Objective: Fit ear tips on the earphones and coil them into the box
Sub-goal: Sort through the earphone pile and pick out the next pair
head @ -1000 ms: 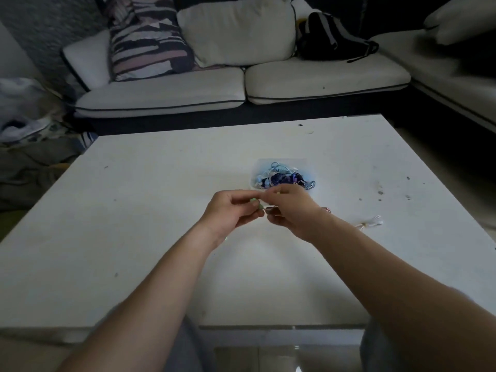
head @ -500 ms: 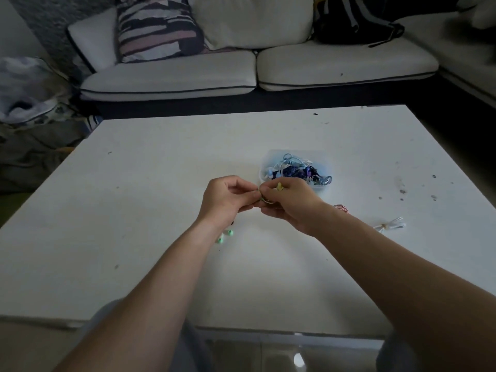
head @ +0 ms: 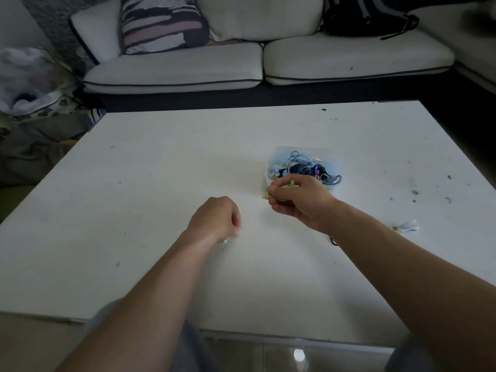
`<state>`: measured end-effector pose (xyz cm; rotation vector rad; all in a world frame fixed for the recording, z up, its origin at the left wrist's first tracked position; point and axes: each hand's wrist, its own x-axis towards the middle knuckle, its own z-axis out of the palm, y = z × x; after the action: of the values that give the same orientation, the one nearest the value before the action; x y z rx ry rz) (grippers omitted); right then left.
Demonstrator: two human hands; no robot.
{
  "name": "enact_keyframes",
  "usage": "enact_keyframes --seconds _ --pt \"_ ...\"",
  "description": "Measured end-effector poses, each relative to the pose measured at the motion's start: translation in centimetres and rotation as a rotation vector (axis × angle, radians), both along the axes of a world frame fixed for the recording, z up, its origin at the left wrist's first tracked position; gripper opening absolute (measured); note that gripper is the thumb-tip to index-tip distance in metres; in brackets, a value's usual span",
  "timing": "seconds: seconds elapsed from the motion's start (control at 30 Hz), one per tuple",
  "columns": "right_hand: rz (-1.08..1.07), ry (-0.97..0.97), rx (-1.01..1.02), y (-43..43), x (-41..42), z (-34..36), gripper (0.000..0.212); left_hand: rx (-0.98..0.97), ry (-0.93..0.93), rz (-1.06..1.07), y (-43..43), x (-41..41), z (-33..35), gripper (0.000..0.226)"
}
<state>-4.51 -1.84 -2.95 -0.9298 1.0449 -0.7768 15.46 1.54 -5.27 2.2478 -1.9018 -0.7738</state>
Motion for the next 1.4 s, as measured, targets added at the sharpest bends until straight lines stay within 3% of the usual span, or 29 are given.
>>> enact_keyframes --seconds 0.57,0.67,0.73,0.8,0.9,1.07,1.2,1.4 --pt "-0.005 -0.049 -0.014 -0.1 -1.1 0.8 0.006 0.042 -0.19 0.025 -0.3 -0.9 -1.2 0.025" --pt "-0.005 -0.029 -0.028 -0.1 -1.1 0.8 0.006 -0.035 -0.159 0.009 0.0 -1.0 -0.3 0.02" --pt "-0.005 -0.009 -0.053 0.0 -1.1 0.9 0.004 -0.157 0.007 0.033 0.3 -1.2 1.0 0.015" --pt "-0.005 0.008 -0.094 0.1 -1.0 1.1 0.003 -0.233 0.299 0.075 0.9 -1.5 2.6 0.01" --pt "-0.012 -0.007 -0.149 0.4 -0.6 1.4 0.006 -0.241 0.75 0.197 1.6 -1.6 4.2 0.009" --pt "-0.011 -0.059 -0.199 1.1 0.1 2.2 0.01 -0.186 1.238 0.377 1.9 -1.7 5.2 0.015" --pt "0.017 -0.073 -0.255 1.6 0.4 2.6 0.008 -0.144 1.403 0.419 1.9 -1.9 5.9 0.019" --pt "0.014 -0.003 -0.338 1.9 0.3 2.6 0.01 -0.137 1.421 0.411 1.8 -1.9 6.0 0.02"
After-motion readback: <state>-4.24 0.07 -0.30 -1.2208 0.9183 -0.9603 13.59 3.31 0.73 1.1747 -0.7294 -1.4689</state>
